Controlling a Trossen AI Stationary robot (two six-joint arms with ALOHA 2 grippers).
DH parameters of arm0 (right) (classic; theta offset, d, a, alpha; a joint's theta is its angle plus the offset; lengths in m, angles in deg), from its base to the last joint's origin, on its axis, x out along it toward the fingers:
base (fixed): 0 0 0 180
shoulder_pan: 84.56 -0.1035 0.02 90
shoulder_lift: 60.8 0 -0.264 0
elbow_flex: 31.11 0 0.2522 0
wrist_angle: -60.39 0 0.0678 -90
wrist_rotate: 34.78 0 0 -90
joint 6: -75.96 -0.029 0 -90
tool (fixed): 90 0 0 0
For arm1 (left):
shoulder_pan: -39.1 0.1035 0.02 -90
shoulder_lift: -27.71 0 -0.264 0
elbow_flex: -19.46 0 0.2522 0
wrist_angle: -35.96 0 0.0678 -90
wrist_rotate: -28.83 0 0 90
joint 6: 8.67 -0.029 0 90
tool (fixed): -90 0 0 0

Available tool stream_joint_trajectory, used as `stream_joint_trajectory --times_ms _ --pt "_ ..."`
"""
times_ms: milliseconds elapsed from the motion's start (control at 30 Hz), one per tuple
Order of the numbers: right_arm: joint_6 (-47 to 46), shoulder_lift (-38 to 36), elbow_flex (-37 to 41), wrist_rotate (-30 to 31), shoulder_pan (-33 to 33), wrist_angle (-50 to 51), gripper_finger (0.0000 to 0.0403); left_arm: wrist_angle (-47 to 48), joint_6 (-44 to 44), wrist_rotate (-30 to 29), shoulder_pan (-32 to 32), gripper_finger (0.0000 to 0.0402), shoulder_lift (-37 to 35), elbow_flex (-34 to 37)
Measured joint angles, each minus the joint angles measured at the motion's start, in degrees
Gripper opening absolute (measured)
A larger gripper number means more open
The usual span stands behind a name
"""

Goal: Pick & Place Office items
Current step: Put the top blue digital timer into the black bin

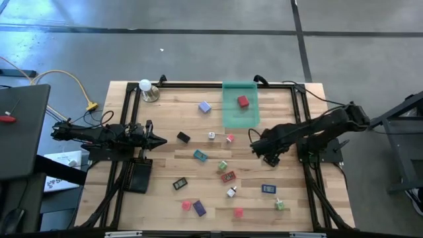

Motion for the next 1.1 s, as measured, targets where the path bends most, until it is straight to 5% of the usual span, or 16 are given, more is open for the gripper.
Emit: stream_joint_trajectory --times_ms 367,633,1100 --pt "-17.83 -16.53 15.07 -3.47 -0.02 -18.00 0.0400 -0.07 0.00 -0.26 0.00 0.0001 -0.01 0.00" --pt "-19.55 -15.44 21.08 -8.06 -3.04 -29.31 0.0400 -0.11 0.00 -0.26 0.00 0.0001 0.00 0.00" --pt "-22.16 -5.84 21.10 -7.40 -3.32 -30.37 0.0400 -0.15 0.00 -0.53 0.00 0.0001 0.00 0.00"
